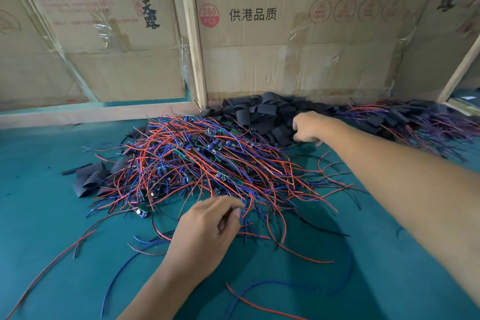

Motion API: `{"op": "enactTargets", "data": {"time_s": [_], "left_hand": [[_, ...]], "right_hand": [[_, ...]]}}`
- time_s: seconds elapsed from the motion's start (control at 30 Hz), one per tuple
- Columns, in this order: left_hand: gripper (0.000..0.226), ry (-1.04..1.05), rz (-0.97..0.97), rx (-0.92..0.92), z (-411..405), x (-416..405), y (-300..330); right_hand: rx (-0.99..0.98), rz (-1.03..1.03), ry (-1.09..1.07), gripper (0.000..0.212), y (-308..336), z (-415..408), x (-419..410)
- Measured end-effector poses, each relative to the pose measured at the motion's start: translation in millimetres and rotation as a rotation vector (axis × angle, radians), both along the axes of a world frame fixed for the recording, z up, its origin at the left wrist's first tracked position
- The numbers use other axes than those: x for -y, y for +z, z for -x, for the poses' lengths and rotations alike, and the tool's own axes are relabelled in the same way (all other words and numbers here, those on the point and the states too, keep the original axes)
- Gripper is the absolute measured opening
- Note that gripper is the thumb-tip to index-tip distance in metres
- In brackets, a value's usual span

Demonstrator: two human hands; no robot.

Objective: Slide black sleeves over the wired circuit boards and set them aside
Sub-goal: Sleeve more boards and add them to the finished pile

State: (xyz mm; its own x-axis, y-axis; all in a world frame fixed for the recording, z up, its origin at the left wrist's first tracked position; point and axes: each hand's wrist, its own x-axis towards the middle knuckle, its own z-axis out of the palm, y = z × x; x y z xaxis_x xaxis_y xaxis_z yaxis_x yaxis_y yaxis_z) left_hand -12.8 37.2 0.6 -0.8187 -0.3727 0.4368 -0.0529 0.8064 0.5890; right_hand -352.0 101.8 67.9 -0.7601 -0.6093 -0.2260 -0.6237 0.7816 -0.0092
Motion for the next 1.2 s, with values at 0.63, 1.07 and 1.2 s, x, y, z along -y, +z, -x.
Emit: {"op": "enactTargets", "data": {"time_s": [0.63,1.07,1.2], "left_hand": [[0.014,0.067,0.029,0.018,-1,3,-5],[0.012,0.071,0.246,-0.085,7,-3,-2],[0.056,0.085,0.251,-0.045,6,-4,0]], "right_hand": [[-0.07,0.169,0.037,0.032,-24,13,6],[0.689,1.198,-0.154,0.019,16,-135,-94],[1.344,1.322,-0.12,0.035,-2,-185,-106]]}}
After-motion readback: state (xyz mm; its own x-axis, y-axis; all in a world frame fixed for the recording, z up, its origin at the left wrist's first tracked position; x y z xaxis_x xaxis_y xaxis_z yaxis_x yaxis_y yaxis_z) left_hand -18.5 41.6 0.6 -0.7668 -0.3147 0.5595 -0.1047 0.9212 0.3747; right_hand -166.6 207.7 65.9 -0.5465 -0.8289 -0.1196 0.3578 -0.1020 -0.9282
